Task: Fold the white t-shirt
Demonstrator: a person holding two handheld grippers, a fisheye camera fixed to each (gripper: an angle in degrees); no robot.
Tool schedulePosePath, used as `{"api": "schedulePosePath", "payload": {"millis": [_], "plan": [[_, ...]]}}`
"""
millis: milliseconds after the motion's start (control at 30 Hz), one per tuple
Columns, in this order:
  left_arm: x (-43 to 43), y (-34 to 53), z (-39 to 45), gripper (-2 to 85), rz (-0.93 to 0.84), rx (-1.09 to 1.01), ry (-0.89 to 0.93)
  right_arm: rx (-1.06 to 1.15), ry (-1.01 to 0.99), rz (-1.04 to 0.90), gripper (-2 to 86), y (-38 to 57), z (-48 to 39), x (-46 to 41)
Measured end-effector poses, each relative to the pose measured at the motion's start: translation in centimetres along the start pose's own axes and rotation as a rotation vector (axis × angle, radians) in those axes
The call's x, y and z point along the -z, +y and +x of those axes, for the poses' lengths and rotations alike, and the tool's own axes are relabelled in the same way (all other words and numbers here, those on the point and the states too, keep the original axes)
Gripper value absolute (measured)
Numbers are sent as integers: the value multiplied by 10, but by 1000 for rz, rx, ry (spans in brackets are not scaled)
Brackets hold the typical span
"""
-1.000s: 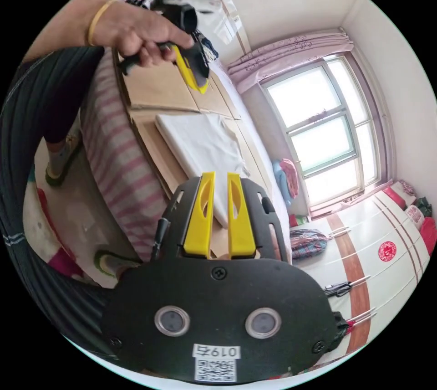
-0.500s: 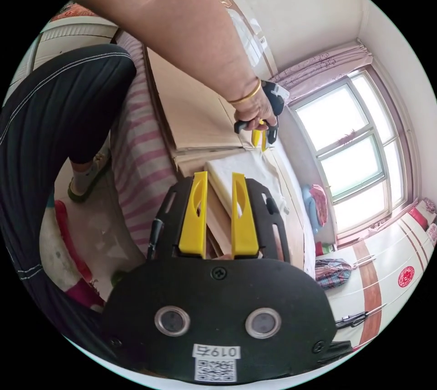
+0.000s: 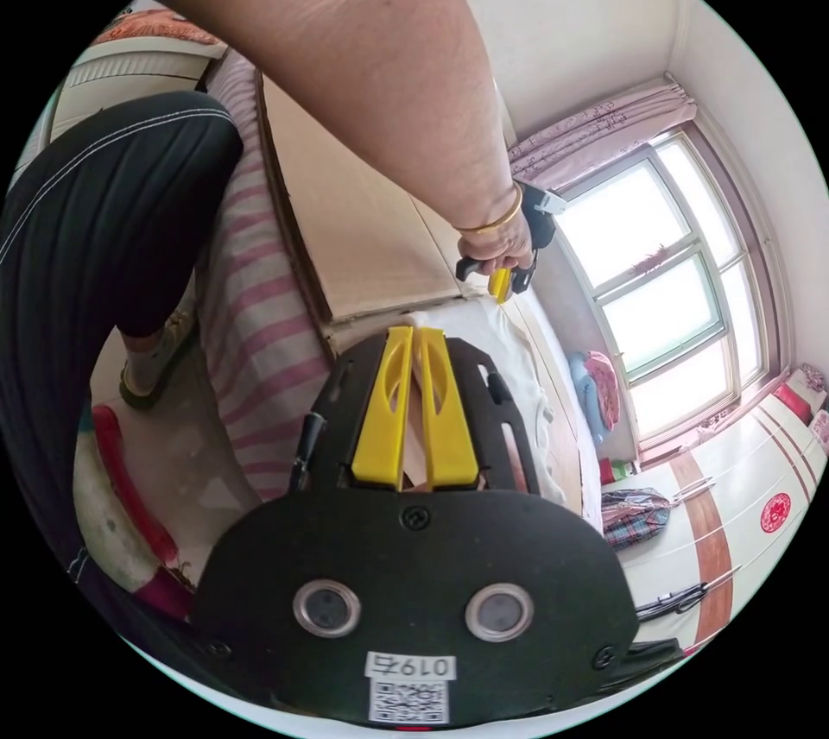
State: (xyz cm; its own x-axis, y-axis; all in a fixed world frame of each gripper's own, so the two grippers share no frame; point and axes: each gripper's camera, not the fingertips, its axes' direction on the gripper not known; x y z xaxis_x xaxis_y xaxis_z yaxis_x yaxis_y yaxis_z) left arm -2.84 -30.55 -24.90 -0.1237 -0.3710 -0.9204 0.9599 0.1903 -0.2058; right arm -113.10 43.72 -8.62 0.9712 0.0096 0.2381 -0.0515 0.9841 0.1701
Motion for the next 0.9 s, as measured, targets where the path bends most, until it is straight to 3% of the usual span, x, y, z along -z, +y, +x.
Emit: {"api": "schedulePosePath", "payload": {"millis": [233,400,633,900], "plan": [[2,-13,-8,7,13,13,-3,4,-33,76,78,3,6,25],[28,-9,-1,8,124,-27,-84,-83,30,142,64,17,37,53],[5,-14,41,10,76,-162,-113,-359,118,-132,58,45,109,28],[-21,-27,93,14,26,-359,27,-431,171,-214,18,37,119,32]]}}
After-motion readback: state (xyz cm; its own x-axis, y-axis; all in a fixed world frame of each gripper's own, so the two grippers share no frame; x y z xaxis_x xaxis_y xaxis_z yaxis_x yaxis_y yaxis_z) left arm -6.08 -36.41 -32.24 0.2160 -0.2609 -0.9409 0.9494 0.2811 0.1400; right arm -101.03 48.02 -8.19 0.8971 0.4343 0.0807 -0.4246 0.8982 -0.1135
